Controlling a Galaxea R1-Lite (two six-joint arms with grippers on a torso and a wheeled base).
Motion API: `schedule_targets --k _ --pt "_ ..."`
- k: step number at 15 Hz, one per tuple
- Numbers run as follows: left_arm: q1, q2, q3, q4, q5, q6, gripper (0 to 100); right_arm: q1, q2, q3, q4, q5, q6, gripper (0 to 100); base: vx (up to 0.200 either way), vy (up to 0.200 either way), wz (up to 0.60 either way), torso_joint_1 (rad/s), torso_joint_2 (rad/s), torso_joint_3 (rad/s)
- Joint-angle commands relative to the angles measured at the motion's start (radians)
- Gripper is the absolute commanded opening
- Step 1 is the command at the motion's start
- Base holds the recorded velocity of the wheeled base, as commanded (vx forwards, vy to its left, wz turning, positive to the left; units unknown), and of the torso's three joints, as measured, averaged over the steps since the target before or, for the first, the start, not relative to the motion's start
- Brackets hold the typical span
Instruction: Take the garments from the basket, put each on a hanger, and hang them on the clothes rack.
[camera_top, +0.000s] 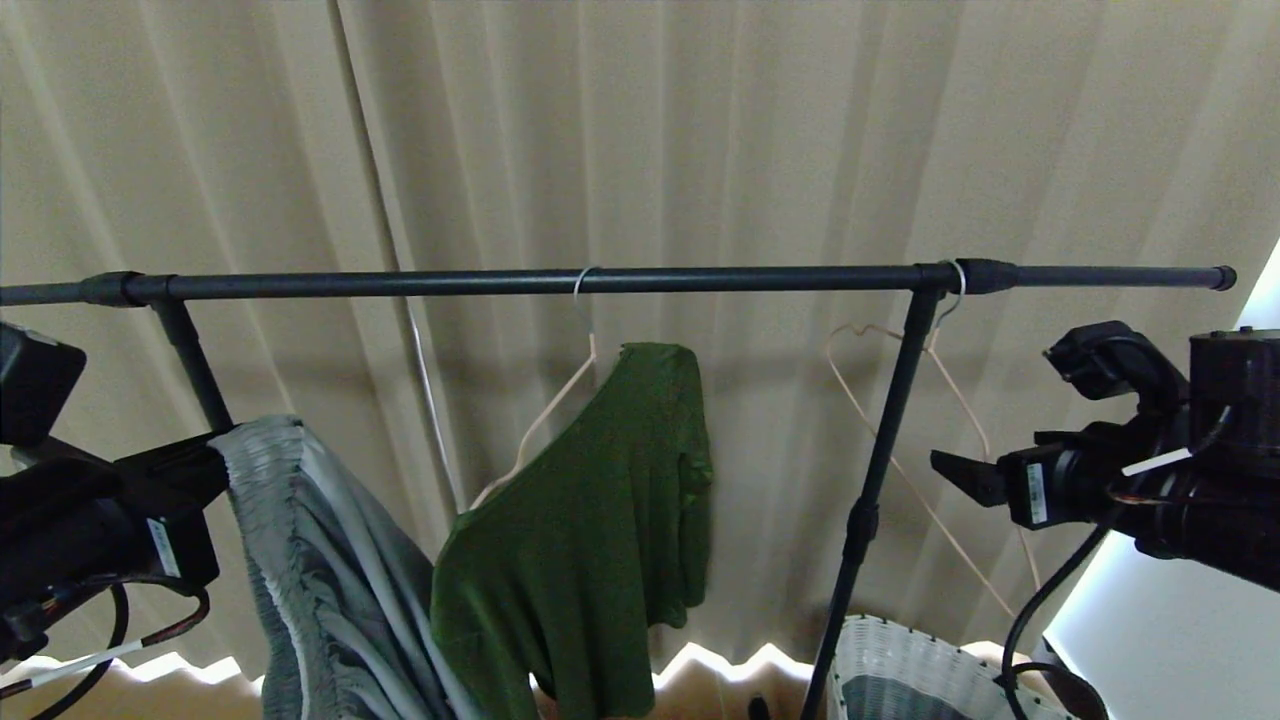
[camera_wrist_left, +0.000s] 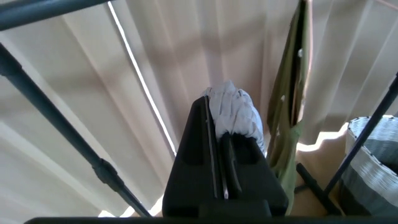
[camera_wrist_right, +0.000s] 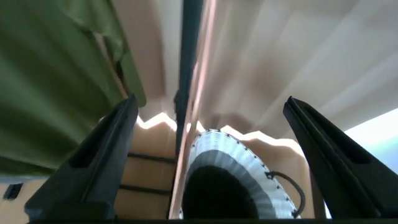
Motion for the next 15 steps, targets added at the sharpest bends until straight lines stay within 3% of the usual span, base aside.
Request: schedule_targets --k 1,4,8,15 --pt "0.001 0.002 0.0 -0.001 0.0 0.0 0 0.007 0.094 -0.037 0.002 -0.019 0.021 100 0.0 0.0 0.0 0.0 0.0 0.0" --pt "0.001 0.003 0.0 0.001 0.0 0.0 0 0.007 0.113 -0.065 0.04 -0.019 0.038 100 0.0 0.0 0.0 0.0 0.0 0.0" --pt "0.001 0.005 0.002 0.001 0.0 0.002 0 0.044 0.113 -0.158 0.177 -0.025 0.11 100 0.0 0.0 0.0 0.0 0.0 0.0" --pt "0.001 0.003 0.003 0.001 0.0 0.002 0 0.059 0.159 -0.174 0.177 -0.102 0.122 100 0.0 0.0 0.0 0.0 0.0 0.0"
